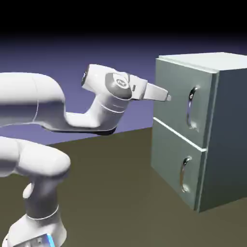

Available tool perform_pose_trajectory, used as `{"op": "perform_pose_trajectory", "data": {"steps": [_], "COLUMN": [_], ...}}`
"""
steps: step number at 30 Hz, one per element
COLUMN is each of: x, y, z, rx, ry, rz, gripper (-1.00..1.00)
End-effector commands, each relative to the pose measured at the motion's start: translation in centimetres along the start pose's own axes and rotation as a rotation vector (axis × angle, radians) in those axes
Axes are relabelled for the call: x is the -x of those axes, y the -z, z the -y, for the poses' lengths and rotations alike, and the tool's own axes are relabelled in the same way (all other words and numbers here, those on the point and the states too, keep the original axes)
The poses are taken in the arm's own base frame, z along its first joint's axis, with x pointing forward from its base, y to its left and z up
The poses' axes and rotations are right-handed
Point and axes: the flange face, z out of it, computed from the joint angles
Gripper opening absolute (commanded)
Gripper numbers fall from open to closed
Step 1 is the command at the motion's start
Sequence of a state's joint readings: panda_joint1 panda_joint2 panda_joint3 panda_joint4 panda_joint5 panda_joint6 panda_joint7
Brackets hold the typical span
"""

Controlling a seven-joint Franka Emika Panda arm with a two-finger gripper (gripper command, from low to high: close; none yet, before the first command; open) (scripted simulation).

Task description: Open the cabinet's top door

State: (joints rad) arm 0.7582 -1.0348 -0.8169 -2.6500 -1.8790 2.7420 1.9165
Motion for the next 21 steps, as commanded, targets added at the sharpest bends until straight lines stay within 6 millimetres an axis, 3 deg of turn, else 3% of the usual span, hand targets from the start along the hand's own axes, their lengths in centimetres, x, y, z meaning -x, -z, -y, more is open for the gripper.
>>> {"op": "perform_pose_trajectory", "data": {"steps": [1,12,21], "x": [0.0,0.8,3.0], "y": [-0.2,-3.5,-7.6], "z": [-0.3,-3.6,-6.0], "rx": [-0.008,-0.112,-0.222], "ry": [-0.005,-0.071,-0.14], "rz": [-0.011,-0.128,-0.203], "gripper": [1.0,1.0,1.0]}}
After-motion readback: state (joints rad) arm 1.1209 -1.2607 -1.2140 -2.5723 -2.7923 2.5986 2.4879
